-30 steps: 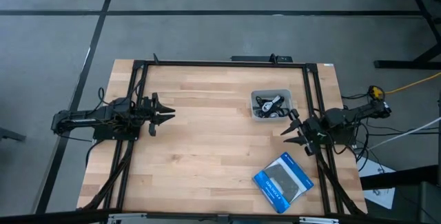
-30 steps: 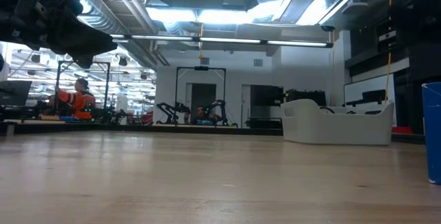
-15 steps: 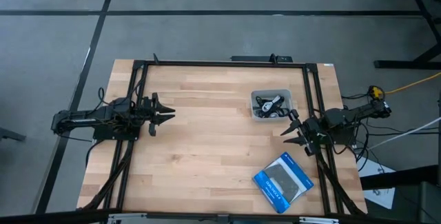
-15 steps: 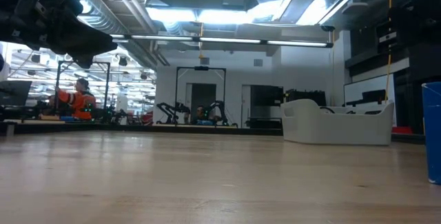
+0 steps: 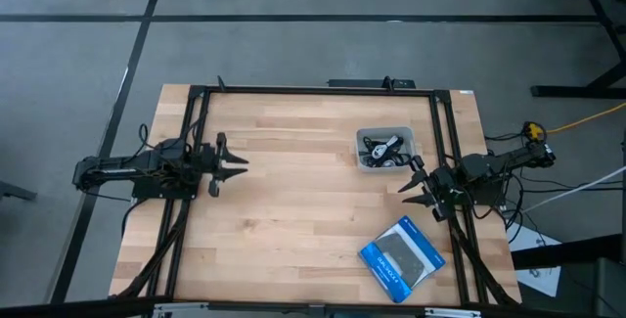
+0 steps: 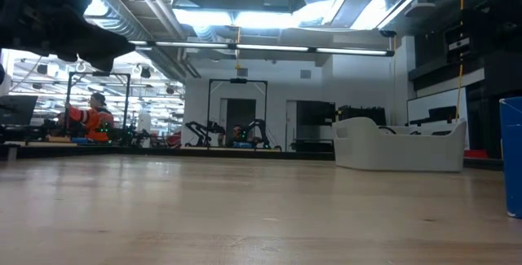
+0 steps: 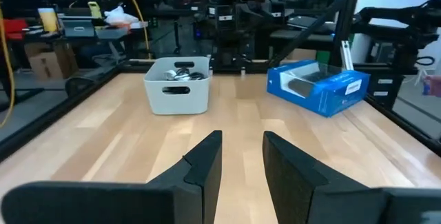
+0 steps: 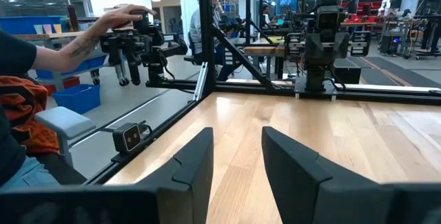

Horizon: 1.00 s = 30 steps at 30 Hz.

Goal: Pick and place USB-C Cables
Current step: Return to Home Position

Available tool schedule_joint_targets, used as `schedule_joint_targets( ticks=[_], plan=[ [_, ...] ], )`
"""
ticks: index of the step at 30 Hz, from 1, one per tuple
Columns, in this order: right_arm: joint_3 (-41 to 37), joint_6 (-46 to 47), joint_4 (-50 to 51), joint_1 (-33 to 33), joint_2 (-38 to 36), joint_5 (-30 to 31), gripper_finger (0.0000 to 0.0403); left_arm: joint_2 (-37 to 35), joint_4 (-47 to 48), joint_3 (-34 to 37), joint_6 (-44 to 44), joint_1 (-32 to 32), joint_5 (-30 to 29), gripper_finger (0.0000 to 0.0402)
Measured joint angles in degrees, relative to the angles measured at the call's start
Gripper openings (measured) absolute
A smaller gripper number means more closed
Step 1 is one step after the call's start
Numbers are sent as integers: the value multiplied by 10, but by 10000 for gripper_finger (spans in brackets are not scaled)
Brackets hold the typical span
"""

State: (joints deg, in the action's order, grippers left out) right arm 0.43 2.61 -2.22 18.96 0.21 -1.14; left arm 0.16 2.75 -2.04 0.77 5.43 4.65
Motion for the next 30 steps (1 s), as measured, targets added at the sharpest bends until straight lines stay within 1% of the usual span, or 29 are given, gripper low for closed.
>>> schedule_joint_targets(
  ticks=[2,6,10,30],
  plan=[
    [0,0,0,0,0,0,129,0,0,0,0,2,-8,99],
    [0,-1,0,0,0,0,129,0,-32,15,0,13,-54,99],
    [0,-1,0,0,0,0,129,0,-32,15,1,25,-51,99],
    [0,-1,0,0,0,0,129,2,-33,16,1,25,-52,99]
  ],
)
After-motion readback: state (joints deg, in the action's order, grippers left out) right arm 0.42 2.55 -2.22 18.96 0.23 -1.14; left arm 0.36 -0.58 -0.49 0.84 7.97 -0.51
